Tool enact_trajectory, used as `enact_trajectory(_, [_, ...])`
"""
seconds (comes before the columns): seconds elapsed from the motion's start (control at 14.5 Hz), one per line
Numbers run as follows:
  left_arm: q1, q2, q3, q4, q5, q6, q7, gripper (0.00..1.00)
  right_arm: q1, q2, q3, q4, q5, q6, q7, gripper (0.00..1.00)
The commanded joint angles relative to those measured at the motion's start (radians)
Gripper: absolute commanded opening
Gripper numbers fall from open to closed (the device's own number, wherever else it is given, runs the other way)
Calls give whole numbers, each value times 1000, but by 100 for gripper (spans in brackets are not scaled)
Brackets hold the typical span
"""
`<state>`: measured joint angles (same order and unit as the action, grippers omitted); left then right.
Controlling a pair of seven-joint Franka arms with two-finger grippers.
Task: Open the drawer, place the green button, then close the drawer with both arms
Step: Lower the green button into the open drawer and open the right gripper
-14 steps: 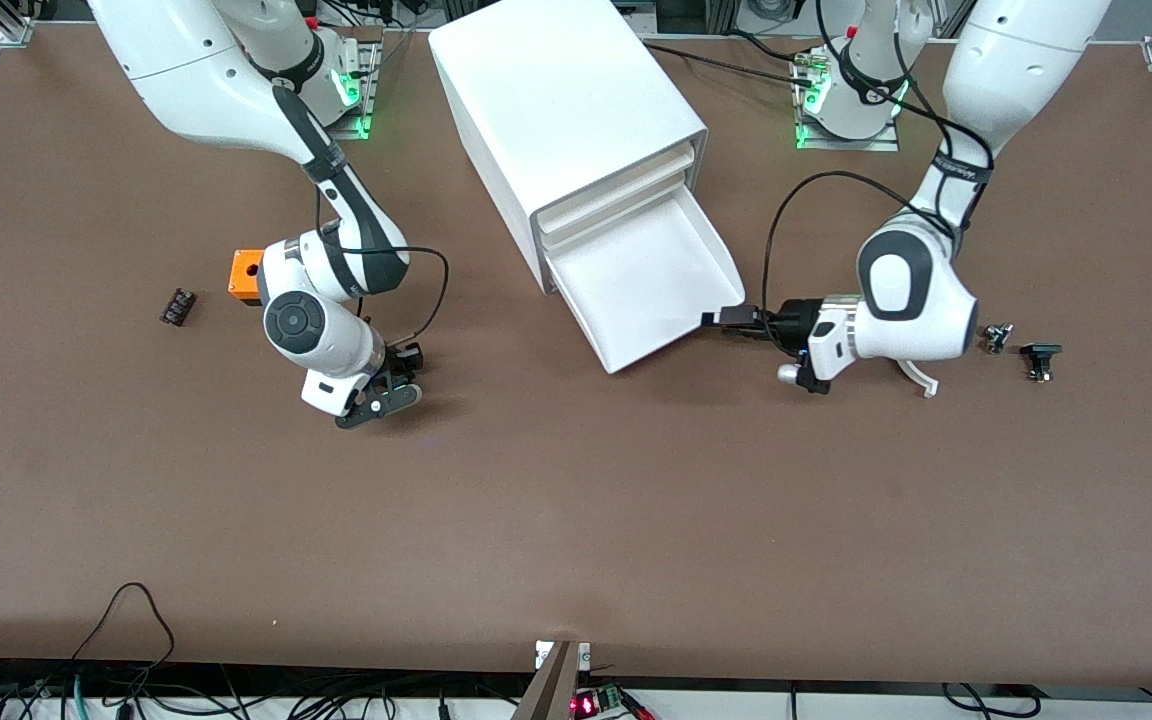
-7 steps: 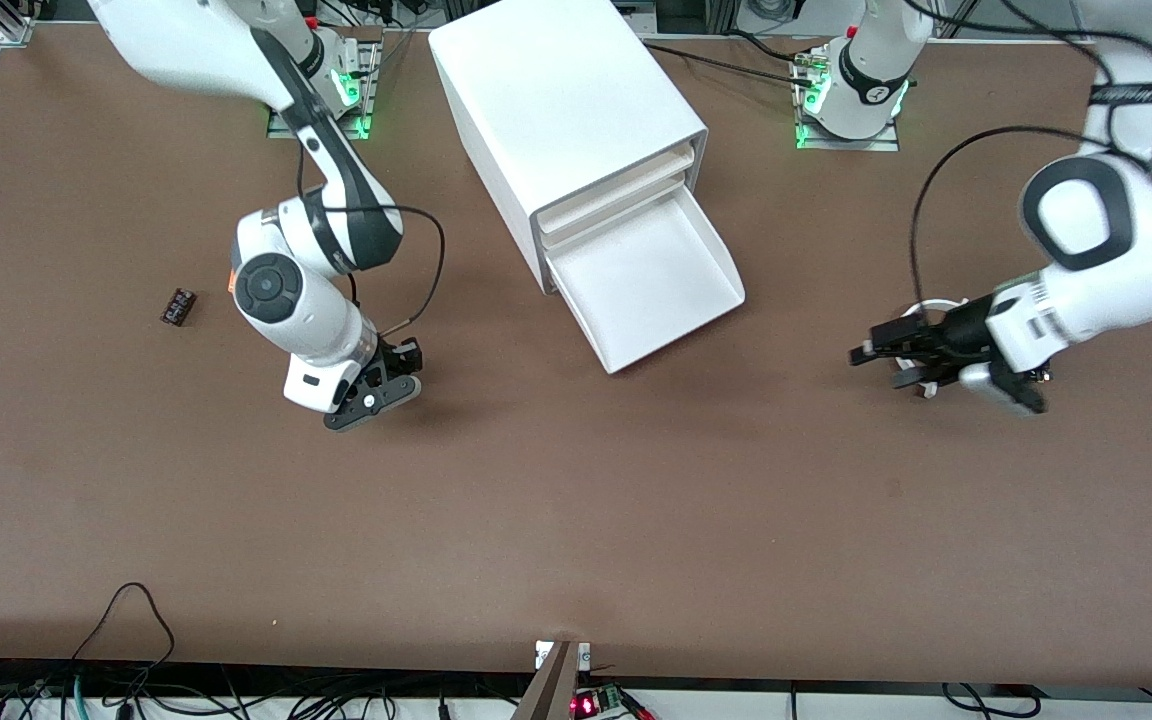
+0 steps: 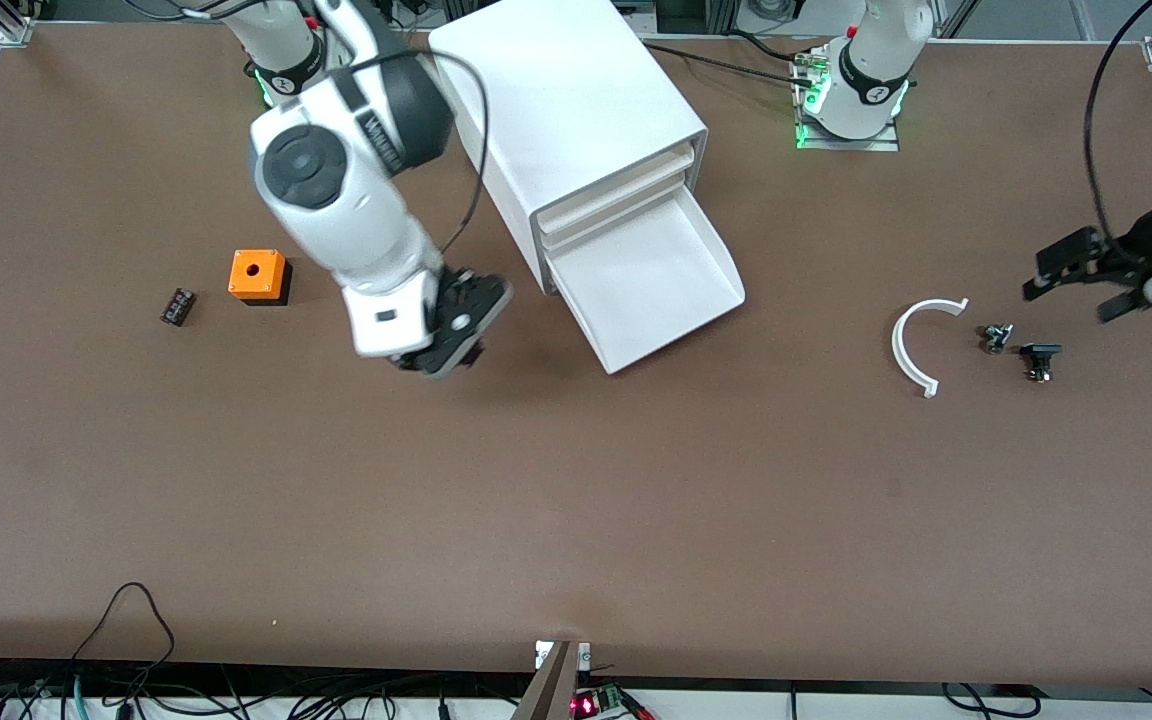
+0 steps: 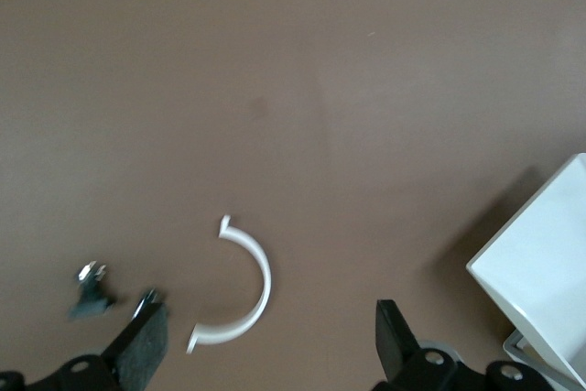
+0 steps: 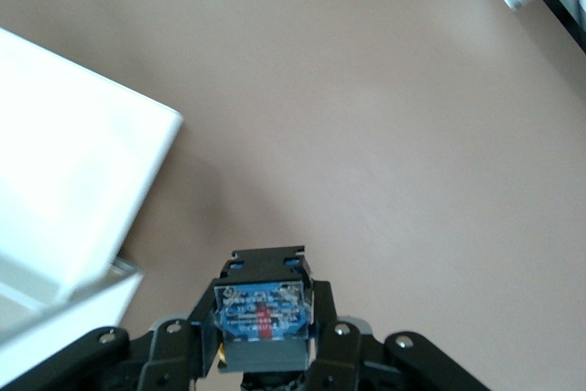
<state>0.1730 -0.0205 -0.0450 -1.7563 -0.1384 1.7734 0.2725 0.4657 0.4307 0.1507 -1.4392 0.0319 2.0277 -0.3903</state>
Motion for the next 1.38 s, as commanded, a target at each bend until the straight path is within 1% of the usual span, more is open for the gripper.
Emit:
enact_trajectory(0.0, [-35, 1, -22, 106, 152, -142, -262, 100, 79, 66, 27, 114, 17, -14, -54, 41])
enact_trajectory(0.14, [-44, -4, -24, 116, 171, -157, -300, 100, 122, 120, 62, 178, 16, -9, -128, 41])
enact_trajectory(0.35, [-44, -2, -22, 115, 184, -155, -302, 100, 177, 167, 70, 235, 19, -11, -298, 41])
enact_trajectory(0.48, [-44, 1, -24, 115, 184, -154, -302, 100, 185, 189, 108, 240, 16, -11, -415, 41])
enact_trajectory(0.62, [-44, 2, -24, 113, 183, -150, -302, 100, 223, 198, 112, 238, 5, -23, -470, 41])
enact_trajectory(0.76, [-44, 4, -22, 113, 183, -150, -302, 100, 251, 229, 112, 237, -42, -37, -498, 41])
enact_trajectory(0.9, [-44, 4, -22, 115, 183, -149, -302, 100, 280, 266, 110, 237, -59, -38, -518, 41])
enact_trajectory(1.04, [-44, 5, -21, 115, 181, -149, -302, 100, 294, 293, 110, 232, -114, -38, -522, 41])
enact_trajectory(1.31, [-44, 5, -21, 115, 180, -149, -302, 100, 318, 338, 110, 229, -127, -32, -519, 41])
